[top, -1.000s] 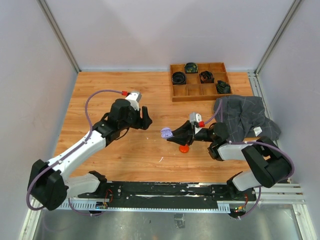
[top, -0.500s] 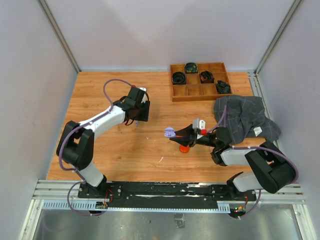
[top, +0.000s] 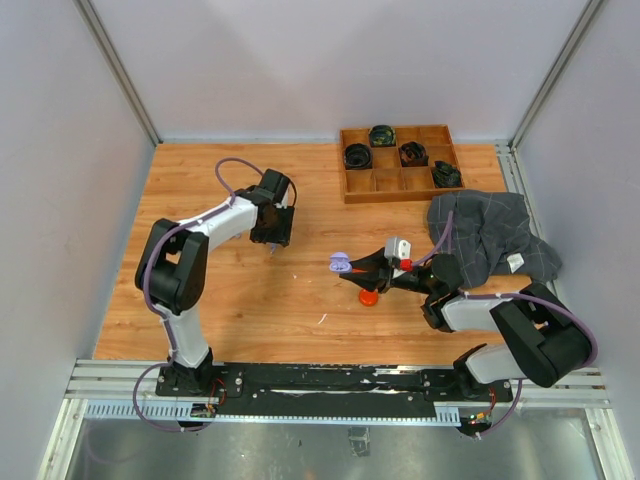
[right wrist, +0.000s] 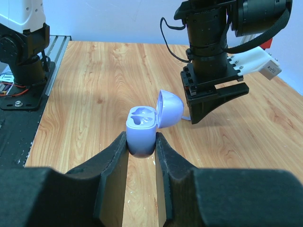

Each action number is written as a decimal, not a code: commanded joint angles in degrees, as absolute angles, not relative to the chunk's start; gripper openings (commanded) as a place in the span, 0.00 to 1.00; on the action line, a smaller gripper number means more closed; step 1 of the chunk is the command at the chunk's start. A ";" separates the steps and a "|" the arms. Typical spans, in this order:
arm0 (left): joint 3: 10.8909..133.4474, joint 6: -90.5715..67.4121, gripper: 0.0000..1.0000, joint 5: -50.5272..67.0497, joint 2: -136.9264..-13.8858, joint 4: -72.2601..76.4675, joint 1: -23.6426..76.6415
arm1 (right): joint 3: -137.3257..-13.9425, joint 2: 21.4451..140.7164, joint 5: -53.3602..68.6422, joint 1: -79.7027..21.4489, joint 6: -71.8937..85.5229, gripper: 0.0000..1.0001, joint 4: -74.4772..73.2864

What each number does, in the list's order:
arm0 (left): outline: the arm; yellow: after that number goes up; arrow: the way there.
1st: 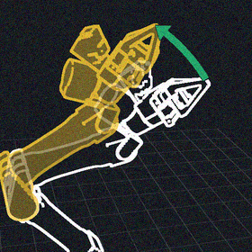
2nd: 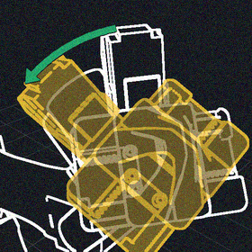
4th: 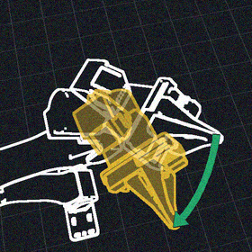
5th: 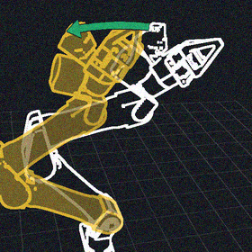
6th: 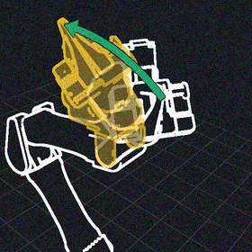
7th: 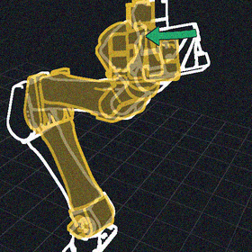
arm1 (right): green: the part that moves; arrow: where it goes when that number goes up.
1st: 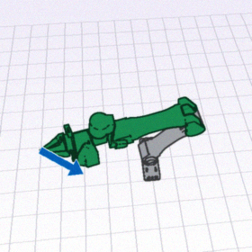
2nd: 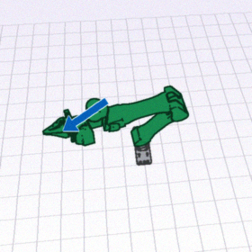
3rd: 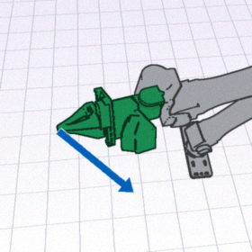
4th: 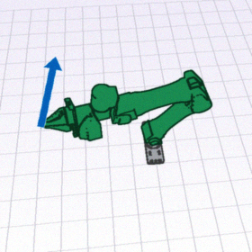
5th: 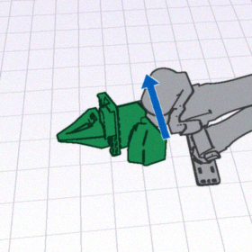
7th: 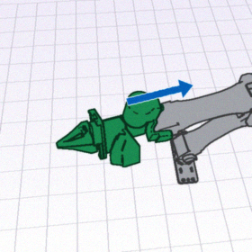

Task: Insert the wireless bluetooth earbuds into the charging case
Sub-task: Pick up the earbud from the center of the board.

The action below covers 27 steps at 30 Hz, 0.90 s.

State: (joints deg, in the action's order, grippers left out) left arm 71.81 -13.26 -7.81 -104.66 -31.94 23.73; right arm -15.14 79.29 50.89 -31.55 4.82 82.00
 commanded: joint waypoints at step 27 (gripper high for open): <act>73.87 -13.69 0.35 -6.97 -109.84 -36.77 21.85 | -14.77 78.35 50.27 -32.43 3.72 0.14 81.94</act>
